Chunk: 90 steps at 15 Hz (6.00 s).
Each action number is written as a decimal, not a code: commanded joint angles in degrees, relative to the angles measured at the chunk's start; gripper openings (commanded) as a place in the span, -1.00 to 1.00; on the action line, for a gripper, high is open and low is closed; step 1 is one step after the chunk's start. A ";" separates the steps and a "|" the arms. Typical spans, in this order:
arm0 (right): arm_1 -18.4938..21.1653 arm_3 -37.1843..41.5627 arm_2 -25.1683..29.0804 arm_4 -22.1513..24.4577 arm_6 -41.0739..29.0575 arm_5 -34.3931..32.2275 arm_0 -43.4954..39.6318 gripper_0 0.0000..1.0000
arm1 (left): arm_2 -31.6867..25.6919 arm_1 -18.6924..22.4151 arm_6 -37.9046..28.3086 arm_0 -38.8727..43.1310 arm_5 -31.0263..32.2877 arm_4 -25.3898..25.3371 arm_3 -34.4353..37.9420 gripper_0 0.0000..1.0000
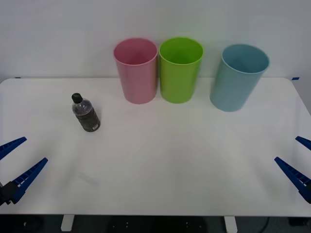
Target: Grasp the object on the table and drop it into the matching bin: aluminum can to the light blue bin, PET bottle to the pink bin.
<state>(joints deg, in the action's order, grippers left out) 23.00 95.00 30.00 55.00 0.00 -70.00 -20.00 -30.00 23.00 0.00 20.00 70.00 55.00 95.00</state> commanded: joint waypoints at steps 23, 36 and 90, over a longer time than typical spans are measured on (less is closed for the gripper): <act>0.00 0.00 0.00 0.00 0.00 0.00 0.00 1.00 | 10.40 -1.99 10.37 -3.56 -22.54 0.28 -8.60 1.00; 0.00 0.00 0.00 0.00 0.00 0.00 0.00 1.00 | 16.29 -1.91 12.04 -20.00 -27.55 3.18 -23.37 1.00; 0.00 0.00 0.00 0.00 0.00 0.00 0.00 1.00 | 17.08 3.19 -15.82 -48.12 -27.99 11.88 -23.54 -1.00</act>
<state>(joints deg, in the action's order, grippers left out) 23.00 95.00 30.00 55.00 0.00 -70.00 -20.00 -12.94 25.98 -14.56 -27.26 41.95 66.20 71.45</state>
